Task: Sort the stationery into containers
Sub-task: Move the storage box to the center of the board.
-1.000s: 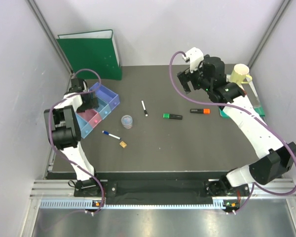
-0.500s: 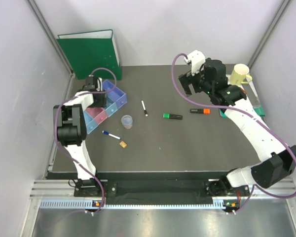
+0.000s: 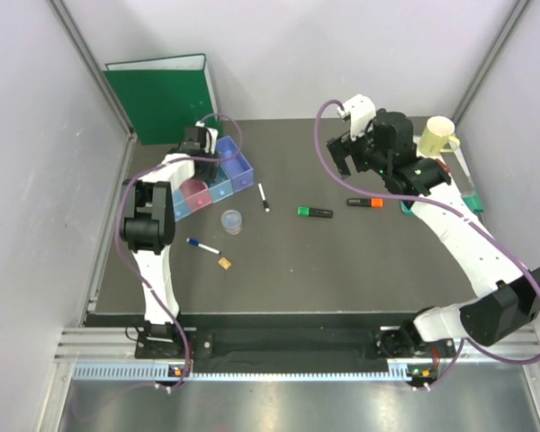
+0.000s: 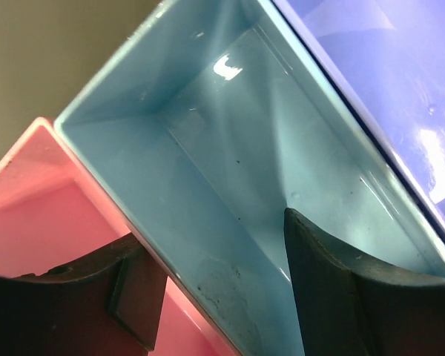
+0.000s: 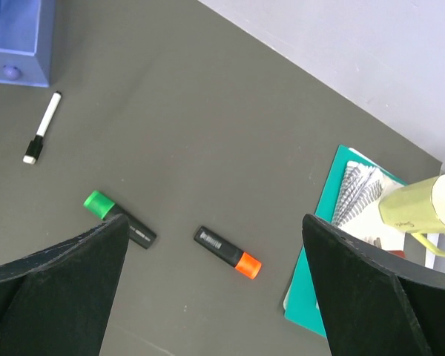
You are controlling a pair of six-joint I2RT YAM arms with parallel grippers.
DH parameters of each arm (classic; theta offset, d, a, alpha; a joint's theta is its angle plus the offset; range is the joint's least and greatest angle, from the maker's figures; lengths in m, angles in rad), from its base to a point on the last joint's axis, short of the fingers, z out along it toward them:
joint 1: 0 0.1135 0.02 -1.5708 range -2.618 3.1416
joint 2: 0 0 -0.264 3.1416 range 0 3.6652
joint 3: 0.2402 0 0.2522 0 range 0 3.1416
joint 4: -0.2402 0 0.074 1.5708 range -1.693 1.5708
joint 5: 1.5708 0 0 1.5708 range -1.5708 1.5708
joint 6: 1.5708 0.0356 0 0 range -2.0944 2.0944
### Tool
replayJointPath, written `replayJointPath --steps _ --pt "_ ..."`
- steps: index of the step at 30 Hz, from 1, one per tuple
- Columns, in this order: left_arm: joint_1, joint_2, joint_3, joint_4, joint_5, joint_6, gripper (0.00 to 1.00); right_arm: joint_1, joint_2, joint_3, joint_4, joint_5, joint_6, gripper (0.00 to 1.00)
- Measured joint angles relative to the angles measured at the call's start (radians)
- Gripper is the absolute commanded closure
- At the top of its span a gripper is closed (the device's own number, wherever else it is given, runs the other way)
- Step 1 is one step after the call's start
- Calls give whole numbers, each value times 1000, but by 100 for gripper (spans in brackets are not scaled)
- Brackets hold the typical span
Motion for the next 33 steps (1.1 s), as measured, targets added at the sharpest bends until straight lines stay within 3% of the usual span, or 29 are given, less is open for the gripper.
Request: replayJointPath --steps 8,22,33 --pt "-60 95 140 -15 -21 28 35 0 -5 -6 -4 0 1 0" --pt "-209 129 185 -11 -27 109 34 -4 -18 -24 -16 -1 9 0" --pt "-271 272 418 -62 -31 100 35 -17 -48 -58 -23 -5 18 0"
